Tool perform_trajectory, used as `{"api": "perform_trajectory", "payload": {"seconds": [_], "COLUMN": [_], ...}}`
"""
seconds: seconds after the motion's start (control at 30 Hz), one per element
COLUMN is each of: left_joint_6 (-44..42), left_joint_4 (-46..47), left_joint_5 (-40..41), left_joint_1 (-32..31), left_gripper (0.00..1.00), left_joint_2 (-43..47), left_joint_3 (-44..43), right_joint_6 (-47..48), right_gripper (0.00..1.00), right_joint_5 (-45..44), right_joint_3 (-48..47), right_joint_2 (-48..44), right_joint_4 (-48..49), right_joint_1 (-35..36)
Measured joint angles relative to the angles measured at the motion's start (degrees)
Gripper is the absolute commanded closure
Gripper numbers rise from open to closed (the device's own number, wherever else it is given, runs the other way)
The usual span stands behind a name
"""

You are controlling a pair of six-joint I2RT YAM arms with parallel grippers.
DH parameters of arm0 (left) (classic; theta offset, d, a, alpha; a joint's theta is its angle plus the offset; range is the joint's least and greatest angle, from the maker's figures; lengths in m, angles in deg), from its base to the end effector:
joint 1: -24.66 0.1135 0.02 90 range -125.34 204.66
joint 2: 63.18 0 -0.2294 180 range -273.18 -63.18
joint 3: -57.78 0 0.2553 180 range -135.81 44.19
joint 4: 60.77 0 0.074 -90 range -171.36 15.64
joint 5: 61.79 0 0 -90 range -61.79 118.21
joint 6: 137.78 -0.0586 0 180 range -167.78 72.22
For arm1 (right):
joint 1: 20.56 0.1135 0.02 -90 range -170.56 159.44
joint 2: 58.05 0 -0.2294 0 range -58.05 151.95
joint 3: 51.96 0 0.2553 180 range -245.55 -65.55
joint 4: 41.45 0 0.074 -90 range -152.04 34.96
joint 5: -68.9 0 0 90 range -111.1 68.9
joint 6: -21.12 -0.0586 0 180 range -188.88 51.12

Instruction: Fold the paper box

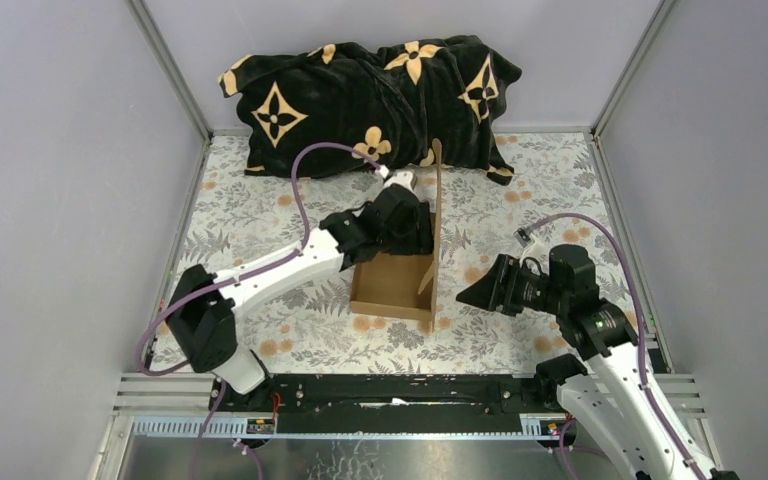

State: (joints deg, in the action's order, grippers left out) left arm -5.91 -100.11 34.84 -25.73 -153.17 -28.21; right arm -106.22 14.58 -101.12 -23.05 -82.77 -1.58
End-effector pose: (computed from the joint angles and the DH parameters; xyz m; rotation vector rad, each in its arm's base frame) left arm 0.2416 -0.2813 0.2344 0.1194 2.4164 -0.6549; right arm 0.1665 0.0934 0.2520 -0.0740 2.1810 1.2249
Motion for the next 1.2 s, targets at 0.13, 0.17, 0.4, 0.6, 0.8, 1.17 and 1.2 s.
{"api": "perform_trajectory", "payload": {"seconds": [0.13,0.17,0.4,0.6,0.8,1.17,1.2], "left_joint_6": [-1.27,-1.38,-1.55,-2.54,-3.91,-5.86,-5.84], "left_joint_4": [0.26,0.46,0.74,0.83,1.81,2.34,2.51], "left_joint_5": [-0.04,-0.09,-0.46,-0.83,-0.85,-2.64,-2.82], "left_joint_1": [3.08,3.52,3.74,7.19,11.93,14.64,14.64], "left_gripper": [0.34,0.34,0.34,0.34,0.34,0.34,0.34], "left_joint_2": [-4.59,-5.90,-12.22,-13.79,-16.44,-23.65,-22.84], "left_joint_3": [-6.43,-7.48,-9.16,-11.45,-14.14,-16.76,-15.82], "right_joint_6": [-2.75,-3.30,-4.83,-5.95,-7.74,-6.71,-6.56], "right_gripper": [0.41,0.42,0.43,0.44,0.44,0.45,0.45], "right_joint_5": [3.08,3.58,7.61,11.41,15.04,16.41,16.44], "right_joint_3": [1.81,1.99,2.12,3.58,5.51,5.77,6.19], "right_joint_2": [-3.02,-3.43,-5.60,-7.56,-9.14,-5.73,-5.57], "right_joint_4": [0.04,-0.09,-1.53,-2.99,-3.02,-2.56,-2.16], "right_joint_1": [0.20,0.20,0.22,0.26,0.28,0.81,0.94]}}
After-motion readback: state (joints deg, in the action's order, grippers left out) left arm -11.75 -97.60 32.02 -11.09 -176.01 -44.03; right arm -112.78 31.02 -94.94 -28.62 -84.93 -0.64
